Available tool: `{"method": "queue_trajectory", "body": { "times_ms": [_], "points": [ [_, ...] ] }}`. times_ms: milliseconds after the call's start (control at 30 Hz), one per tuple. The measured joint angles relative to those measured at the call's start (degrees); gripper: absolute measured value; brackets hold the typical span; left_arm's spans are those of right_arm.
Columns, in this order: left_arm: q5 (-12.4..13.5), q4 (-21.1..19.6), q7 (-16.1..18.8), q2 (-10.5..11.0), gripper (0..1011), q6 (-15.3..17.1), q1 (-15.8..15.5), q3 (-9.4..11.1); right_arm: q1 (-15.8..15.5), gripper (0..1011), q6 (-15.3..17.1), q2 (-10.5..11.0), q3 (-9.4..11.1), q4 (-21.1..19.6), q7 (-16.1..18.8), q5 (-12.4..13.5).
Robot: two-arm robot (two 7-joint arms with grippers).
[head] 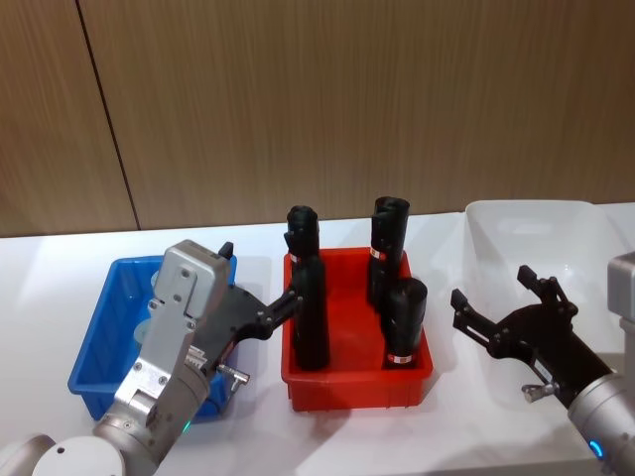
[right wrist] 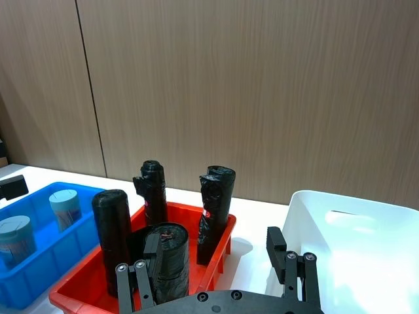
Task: Pick the cotton swabs from the blue box and place them into the white box.
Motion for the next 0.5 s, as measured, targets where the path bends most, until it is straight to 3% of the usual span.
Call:
{"method": "queue_trajectory", "body": {
  "times_ms": [500],
  "points": [
    [0.0, 0.0, 0.0, 0.0, 1004, 0.0, 0.0, 0.0, 0.0, 1002, 0.0, 0.0, 0.0, 0.0, 0.0, 0.0]
  ]
}}
